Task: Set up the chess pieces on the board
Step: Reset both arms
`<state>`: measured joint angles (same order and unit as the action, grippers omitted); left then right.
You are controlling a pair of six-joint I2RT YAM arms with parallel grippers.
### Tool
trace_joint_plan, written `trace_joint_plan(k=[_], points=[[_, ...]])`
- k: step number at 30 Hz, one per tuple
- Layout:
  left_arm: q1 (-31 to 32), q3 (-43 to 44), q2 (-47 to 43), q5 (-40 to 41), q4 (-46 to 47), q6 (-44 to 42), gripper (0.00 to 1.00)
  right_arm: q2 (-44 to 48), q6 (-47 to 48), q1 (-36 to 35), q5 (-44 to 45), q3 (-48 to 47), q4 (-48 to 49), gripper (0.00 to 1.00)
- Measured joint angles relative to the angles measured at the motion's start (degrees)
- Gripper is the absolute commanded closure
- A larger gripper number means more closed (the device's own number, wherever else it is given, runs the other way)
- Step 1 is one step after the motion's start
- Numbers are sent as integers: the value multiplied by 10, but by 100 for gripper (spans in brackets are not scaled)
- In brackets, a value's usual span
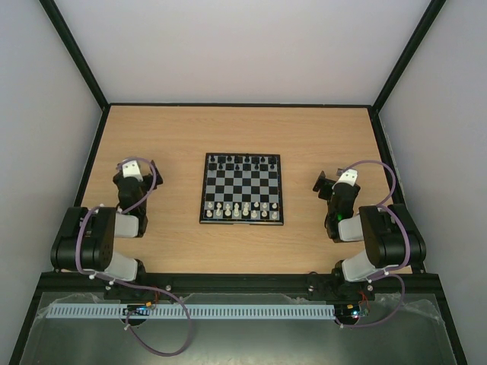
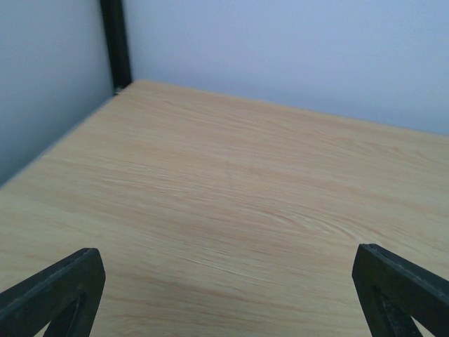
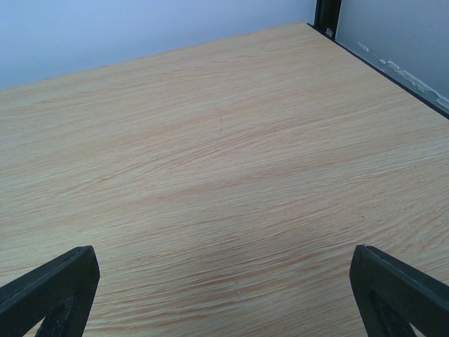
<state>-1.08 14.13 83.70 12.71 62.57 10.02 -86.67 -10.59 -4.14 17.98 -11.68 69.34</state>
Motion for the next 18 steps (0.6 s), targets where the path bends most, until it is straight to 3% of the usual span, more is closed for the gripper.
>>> trace_joint_plan(k=[9,18], points=[[4,5,33,-82,18,-54,0,0,1,0,0,0,0,1],[4,-5,33,-45,46,-44,0,0,1,0,0,0,0,1]])
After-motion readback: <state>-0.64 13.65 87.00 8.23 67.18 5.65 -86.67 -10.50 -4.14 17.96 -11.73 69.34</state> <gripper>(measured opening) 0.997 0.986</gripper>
